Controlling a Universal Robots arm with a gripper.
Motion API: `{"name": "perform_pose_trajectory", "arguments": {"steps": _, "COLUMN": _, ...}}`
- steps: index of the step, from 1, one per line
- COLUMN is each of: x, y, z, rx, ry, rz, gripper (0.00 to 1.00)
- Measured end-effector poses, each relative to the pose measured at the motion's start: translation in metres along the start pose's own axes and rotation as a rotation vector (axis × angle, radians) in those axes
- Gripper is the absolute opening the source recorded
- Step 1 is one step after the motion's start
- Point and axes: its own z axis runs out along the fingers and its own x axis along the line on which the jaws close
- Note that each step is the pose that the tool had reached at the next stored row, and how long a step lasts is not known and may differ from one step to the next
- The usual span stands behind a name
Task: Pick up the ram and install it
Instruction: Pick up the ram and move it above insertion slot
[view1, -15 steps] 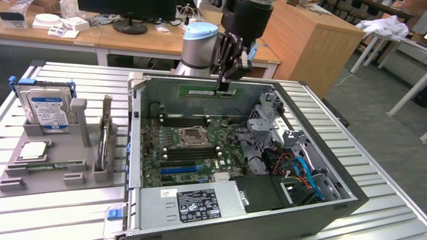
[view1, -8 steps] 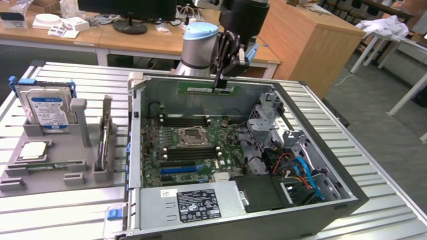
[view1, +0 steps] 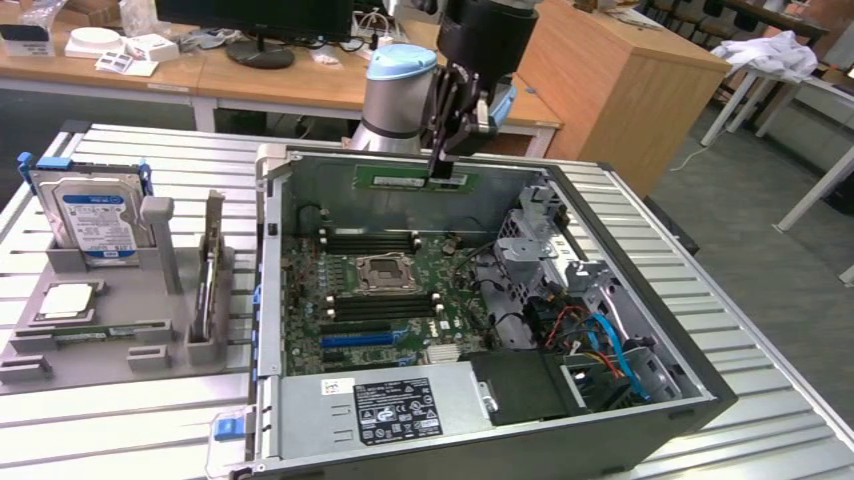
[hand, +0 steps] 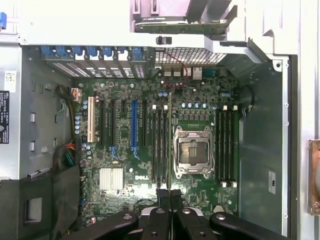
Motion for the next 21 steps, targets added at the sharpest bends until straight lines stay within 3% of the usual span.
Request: {"name": "perform_pose_trajectory", "arguments": {"steps": 21, "x": 0.001, "y": -0.0008, "z": 0.0278, "rx": 0.0, "ry": -0.0016, "rz": 0.0, "gripper": 0.12}}
